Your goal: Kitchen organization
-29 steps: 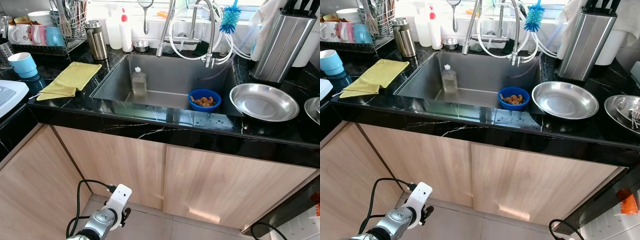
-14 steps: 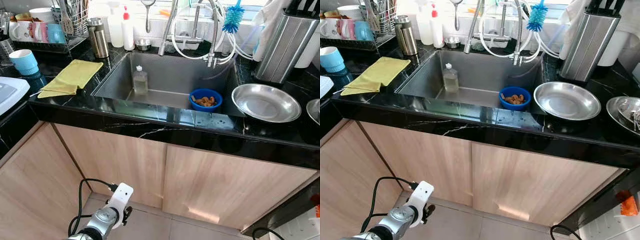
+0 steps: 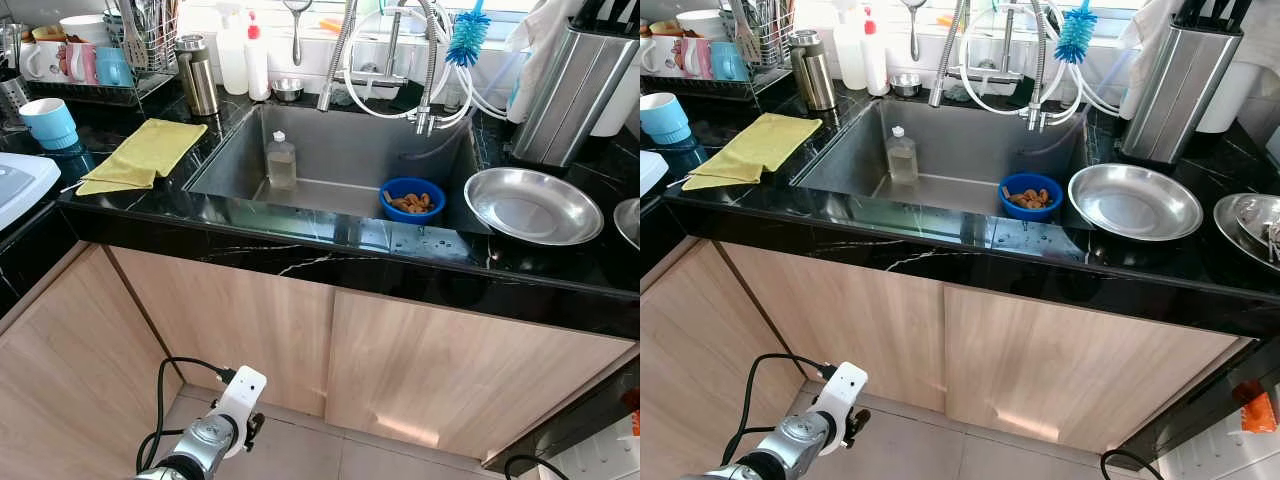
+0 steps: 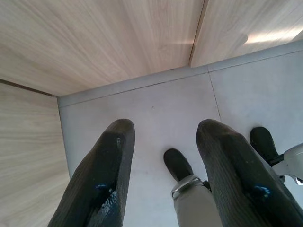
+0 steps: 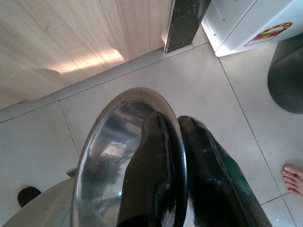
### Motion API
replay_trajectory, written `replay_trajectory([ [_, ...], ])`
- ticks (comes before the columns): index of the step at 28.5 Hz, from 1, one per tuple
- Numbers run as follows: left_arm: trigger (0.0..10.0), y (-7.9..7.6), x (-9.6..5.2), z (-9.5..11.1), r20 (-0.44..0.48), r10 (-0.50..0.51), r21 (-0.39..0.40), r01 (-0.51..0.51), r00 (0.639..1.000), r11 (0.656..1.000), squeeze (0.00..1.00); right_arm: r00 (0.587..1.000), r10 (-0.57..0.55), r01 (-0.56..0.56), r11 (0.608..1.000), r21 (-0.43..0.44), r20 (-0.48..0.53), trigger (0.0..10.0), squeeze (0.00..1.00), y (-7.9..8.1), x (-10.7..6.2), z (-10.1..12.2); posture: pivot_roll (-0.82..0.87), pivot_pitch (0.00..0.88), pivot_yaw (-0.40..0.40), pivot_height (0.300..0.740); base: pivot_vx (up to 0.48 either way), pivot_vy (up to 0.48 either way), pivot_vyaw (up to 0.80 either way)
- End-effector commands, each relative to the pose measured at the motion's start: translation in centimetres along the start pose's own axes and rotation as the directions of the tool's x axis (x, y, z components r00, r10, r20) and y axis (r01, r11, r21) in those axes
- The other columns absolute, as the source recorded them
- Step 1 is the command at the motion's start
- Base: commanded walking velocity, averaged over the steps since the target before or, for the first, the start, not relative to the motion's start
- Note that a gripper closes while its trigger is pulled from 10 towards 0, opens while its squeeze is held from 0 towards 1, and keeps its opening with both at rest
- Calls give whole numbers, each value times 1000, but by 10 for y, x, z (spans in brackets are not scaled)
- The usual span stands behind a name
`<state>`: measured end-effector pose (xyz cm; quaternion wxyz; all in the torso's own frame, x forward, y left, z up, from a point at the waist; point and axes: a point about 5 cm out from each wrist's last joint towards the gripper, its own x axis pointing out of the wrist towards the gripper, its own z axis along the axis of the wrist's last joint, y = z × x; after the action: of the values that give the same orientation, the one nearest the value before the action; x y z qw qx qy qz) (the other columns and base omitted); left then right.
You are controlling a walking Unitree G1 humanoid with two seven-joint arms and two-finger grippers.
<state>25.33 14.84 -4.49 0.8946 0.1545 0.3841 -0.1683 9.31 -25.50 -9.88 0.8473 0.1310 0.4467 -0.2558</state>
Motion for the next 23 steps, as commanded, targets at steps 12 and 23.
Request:
replay_trajectory([
  [12, 10000, 4, -4, -17, -45, 15, -7, -15, 999, 1000, 0, 1000, 15, -15, 1000, -18, -12, 10000, 0, 2, 0, -3, 31, 0, -56, 740, 0, 0, 0],
  [23, 10000, 10, -8, -31, -89, 40, -21, -42, 995, 999, 0, 1000, 20, -20, 1000, -21, -17, 10000, 0, 6, 0, -3, 36, 0, -64, 740, 0, 0, 0],
])
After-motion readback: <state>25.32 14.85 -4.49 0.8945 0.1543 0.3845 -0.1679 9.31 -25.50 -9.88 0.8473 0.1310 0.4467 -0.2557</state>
